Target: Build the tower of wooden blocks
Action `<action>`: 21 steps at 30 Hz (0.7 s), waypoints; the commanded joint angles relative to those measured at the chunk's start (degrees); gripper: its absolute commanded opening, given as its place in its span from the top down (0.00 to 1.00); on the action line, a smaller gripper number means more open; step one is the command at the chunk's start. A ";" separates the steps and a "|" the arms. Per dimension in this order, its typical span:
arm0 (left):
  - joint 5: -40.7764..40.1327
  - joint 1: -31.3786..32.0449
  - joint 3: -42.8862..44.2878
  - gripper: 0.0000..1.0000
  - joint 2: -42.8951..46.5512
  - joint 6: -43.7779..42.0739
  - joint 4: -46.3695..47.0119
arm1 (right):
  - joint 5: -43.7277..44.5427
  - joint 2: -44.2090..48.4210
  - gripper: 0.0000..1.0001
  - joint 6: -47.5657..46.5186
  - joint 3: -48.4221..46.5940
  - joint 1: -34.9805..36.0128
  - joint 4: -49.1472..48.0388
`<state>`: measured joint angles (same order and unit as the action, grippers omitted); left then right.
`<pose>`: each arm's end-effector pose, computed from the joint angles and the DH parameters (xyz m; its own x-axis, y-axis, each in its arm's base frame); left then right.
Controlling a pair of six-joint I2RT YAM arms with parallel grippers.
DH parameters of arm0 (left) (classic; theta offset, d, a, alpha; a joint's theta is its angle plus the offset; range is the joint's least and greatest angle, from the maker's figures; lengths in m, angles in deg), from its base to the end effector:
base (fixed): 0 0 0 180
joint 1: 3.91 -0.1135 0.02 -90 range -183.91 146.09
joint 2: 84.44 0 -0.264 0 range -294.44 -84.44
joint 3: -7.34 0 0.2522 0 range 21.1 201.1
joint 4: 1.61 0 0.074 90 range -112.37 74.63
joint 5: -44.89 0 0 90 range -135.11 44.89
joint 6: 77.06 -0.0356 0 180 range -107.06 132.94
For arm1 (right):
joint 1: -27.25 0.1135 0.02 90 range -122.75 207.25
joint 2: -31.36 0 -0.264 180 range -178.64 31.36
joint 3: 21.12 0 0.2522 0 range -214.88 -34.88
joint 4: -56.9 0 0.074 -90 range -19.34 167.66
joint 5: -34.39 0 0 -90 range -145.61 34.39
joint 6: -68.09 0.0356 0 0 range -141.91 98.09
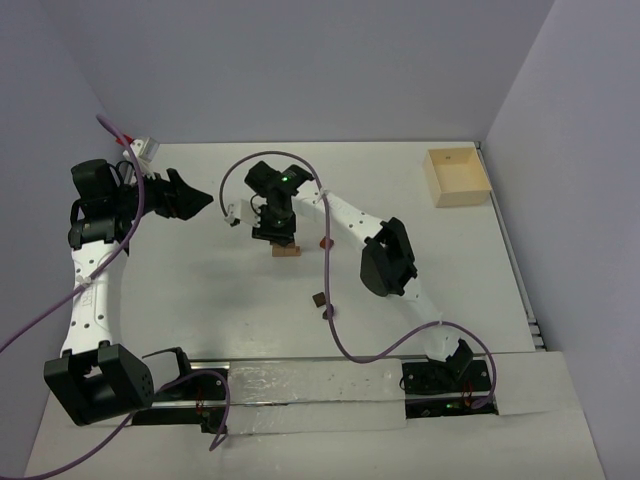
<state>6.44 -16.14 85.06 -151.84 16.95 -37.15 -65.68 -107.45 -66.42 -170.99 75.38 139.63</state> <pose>0.2538 0.0265 0.3614 -0.4546 -0.1430 -0.8791 0.5302 0.7496 -0.3961 0.3294 0.3768 0.2322 0.0879 -0.9361 -0.3406 -0.9932 -0.0561 -0.1021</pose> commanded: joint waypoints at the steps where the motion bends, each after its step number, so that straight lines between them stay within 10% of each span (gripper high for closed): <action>1: 2.41 -0.65 -0.20 0.01 1.26 0.56 3.19 | 1.10 -0.80 1.00 -1.81 -1.79 0.47 -0.47; 21: 3.00 -0.69 -0.65 0.01 1.10 -0.32 3.15 | 1.98 -1.75 1.00 -2.37 -1.96 0.47 -0.12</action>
<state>7.71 -16.40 84.45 -151.84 16.99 -36.54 -64.02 -109.04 -68.06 -170.99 75.49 139.74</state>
